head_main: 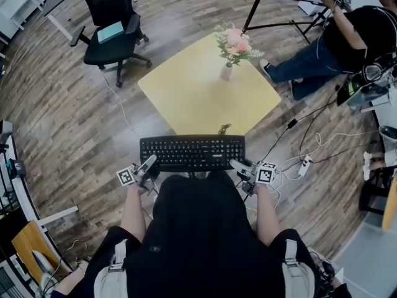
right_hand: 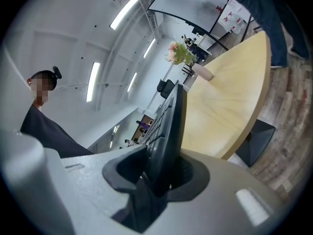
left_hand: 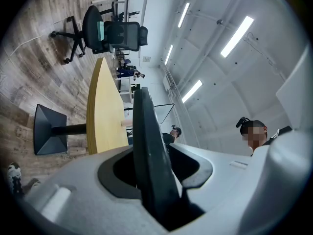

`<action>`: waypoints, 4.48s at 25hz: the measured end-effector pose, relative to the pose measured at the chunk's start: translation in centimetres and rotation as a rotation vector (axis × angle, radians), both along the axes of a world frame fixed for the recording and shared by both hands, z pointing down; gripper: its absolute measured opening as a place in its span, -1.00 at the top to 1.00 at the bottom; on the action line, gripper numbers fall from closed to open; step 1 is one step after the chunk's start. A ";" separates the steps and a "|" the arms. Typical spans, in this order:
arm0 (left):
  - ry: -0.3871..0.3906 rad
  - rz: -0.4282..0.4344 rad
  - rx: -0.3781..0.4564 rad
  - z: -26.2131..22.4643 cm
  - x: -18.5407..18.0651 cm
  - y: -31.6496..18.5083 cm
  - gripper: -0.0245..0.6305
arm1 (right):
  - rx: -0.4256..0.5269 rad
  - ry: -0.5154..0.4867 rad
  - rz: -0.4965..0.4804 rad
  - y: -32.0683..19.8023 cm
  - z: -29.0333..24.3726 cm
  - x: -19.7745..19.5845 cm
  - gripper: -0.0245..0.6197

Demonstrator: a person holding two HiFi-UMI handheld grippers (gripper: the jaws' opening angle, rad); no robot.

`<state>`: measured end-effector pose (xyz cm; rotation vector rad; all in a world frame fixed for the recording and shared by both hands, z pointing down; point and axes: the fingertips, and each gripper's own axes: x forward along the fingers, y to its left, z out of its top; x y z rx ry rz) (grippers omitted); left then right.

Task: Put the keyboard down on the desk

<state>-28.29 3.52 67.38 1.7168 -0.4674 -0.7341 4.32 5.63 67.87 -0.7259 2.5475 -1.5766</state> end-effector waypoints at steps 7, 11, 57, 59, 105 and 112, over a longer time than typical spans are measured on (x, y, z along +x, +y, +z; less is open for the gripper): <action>-0.008 -0.001 0.005 -0.3 0.0 0.1 0.41 | 0.012 0.005 -0.002 -0.2 -0.4 -0.1 0.53; -0.017 -0.004 0.007 -0.2 -0.1 0.0 0.41 | 0.012 0.001 -0.007 -0.2 -0.1 -0.1 0.53; -0.410 0.183 -0.178 7.6 9.5 -13.7 0.34 | -0.216 -0.054 -0.011 -16.1 7.9 8.3 0.46; -0.431 0.182 -0.161 7.9 9.6 -14.5 0.34 | -0.226 -0.045 -0.003 -16.7 8.4 8.5 0.46; -1.119 0.085 -0.282 14.3 6.3 -16.8 -0.27 | -0.130 0.670 0.150 -18.4 13.5 9.7 -0.12; -1.199 0.100 -0.337 14.9 6.2 -16.4 -0.34 | -0.115 0.740 0.152 -18.5 13.9 9.7 -0.15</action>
